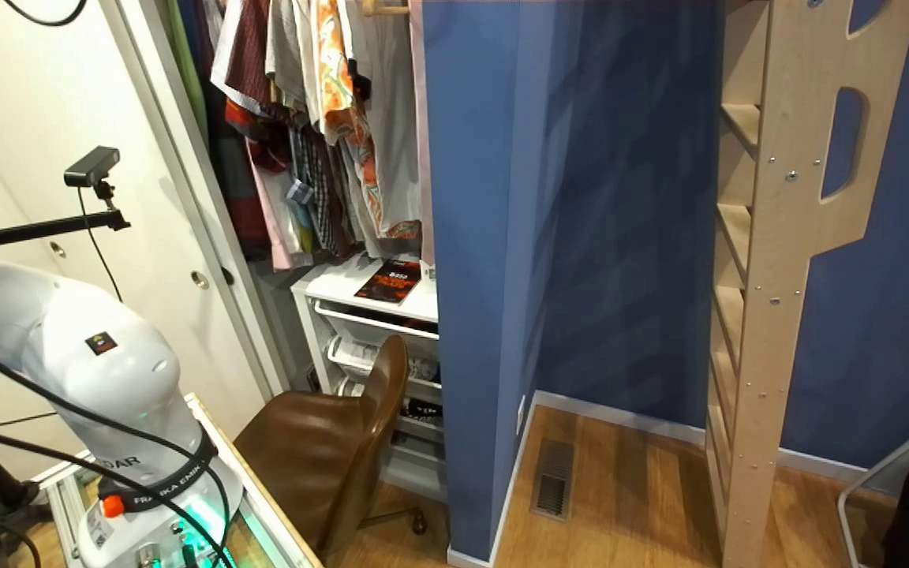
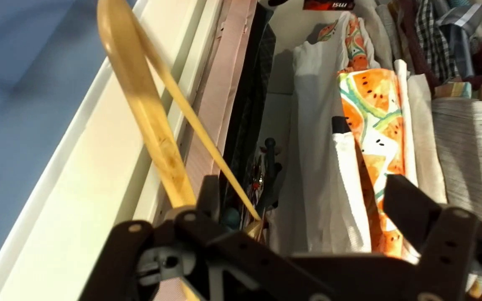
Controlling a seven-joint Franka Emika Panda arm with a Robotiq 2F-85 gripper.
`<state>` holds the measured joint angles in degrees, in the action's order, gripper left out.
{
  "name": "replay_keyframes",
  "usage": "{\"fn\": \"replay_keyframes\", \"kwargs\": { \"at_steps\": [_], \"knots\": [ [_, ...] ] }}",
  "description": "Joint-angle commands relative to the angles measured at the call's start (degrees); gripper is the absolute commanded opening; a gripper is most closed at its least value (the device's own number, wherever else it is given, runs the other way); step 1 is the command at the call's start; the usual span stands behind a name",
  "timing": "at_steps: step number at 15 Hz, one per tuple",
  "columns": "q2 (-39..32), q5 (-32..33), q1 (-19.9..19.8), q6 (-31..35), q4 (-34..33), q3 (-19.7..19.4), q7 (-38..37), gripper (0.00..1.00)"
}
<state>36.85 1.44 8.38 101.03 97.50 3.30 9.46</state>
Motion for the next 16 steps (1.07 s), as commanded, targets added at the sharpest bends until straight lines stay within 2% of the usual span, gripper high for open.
{"fn": "replay_keyframes", "kwargs": {
  "at_steps": [1,5,11,16],
  "knots": [
    [-5.70,-0.58,0.30,0.12,-6.23,-2.46,5.21,1.00],
    [-10.31,-2.26,0.47,1.54,-9.09,-3.55,7.36,1.00],
    [-16.36,-5.02,0.13,7.89,-11.82,-4.12,8.95,1.00],
    [-20.10,-6.24,-0.63,7.50,-15.36,-5.09,10.14,1.00]
  ]
}}
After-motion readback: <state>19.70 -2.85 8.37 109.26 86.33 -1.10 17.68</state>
